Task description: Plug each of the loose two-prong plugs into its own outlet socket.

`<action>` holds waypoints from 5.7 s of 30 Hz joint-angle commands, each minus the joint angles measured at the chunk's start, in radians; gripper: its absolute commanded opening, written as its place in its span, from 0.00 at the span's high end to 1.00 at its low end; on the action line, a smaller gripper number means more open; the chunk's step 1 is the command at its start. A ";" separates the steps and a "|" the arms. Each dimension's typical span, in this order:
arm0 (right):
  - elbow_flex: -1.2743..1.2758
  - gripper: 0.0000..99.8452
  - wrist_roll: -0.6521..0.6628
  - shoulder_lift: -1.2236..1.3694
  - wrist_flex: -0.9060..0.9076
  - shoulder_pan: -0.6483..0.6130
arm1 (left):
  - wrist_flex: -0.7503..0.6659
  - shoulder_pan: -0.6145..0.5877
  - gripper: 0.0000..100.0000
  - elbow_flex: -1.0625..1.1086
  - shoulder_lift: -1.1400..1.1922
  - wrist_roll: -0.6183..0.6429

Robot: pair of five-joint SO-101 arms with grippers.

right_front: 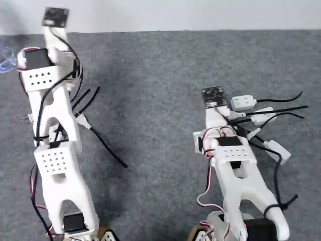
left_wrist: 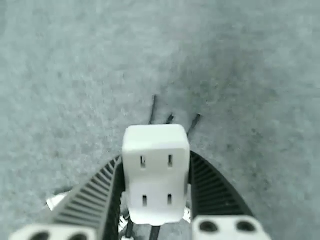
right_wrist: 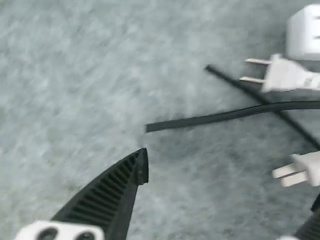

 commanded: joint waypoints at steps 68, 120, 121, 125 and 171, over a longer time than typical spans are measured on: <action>0.009 0.51 0.057 -0.018 -0.145 0.182 | -0.233 0.198 0.71 1.445 -1.405 -0.100; -1.243 0.72 1.499 0.846 0.843 0.410 | -0.999 -0.021 0.71 2.368 -1.393 0.072; -1.246 0.72 1.499 0.848 0.846 0.407 | -0.999 -0.021 0.71 2.368 -1.393 0.072; -1.243 0.72 1.499 0.903 0.839 0.406 | -0.997 -0.023 0.71 2.377 -1.393 0.072; -1.534 0.99 1.274 0.932 0.797 0.601 | -1.016 -0.017 0.71 2.408 -1.396 0.072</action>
